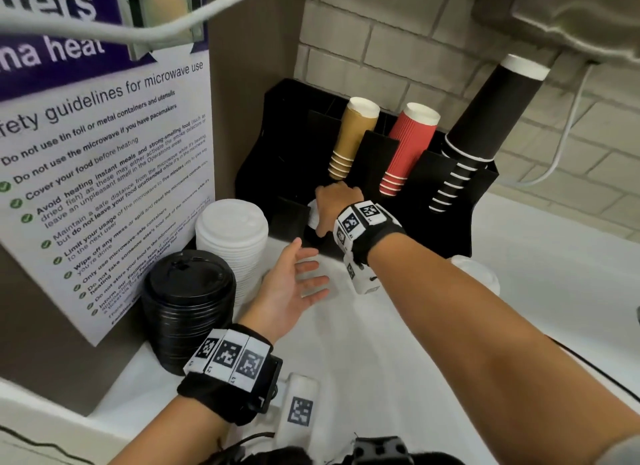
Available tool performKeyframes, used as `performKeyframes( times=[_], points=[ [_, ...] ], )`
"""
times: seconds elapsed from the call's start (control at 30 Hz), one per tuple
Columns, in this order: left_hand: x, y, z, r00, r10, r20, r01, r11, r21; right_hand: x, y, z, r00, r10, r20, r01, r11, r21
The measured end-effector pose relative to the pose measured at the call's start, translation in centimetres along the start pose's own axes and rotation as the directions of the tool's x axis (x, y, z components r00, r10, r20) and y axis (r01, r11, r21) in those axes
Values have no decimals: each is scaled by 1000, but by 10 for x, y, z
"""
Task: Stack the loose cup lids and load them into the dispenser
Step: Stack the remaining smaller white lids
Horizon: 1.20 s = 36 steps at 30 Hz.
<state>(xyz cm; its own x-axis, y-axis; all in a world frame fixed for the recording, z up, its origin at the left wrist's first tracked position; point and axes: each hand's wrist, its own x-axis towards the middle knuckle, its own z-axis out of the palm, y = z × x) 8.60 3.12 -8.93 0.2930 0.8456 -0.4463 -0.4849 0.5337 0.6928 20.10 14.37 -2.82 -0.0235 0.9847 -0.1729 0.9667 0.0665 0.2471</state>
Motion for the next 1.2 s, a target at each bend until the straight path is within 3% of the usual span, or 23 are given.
performKeyframes(
  times=[0.23,0.37,0.47,0.57,0.67,0.8,0.97,1.2],
  points=[
    [-1,0,-4,1000,11,10,-12,999,36,6,-12,18,1000,-16,-4,16,999,-37],
    [-1,1,-2,1000,16,3,-16,999,39,-10,-1,-2,999,-24,-32,31,969,244],
    [-1,2,-1,1000,15,21,-16,999,29,-43,30,-20,967,47,-250,95,844,527],
    [0,3,0,999,20,49,-22,999,50,-98,72,-20,865,319,-387,92,658,747],
    [0,3,3,996,28,84,-36,995,88,-152,108,1,783,542,-306,-40,535,844],
    [0,4,8,992,41,117,-55,992,118,-193,137,33,734,670,-115,-268,441,857],
    [0,2,13,988,48,146,-69,988,142,-209,142,51,794,606,44,-345,390,854],
    [-2,-4,18,984,42,173,-73,982,172,-199,137,65,811,583,41,-351,430,832]
  ],
)
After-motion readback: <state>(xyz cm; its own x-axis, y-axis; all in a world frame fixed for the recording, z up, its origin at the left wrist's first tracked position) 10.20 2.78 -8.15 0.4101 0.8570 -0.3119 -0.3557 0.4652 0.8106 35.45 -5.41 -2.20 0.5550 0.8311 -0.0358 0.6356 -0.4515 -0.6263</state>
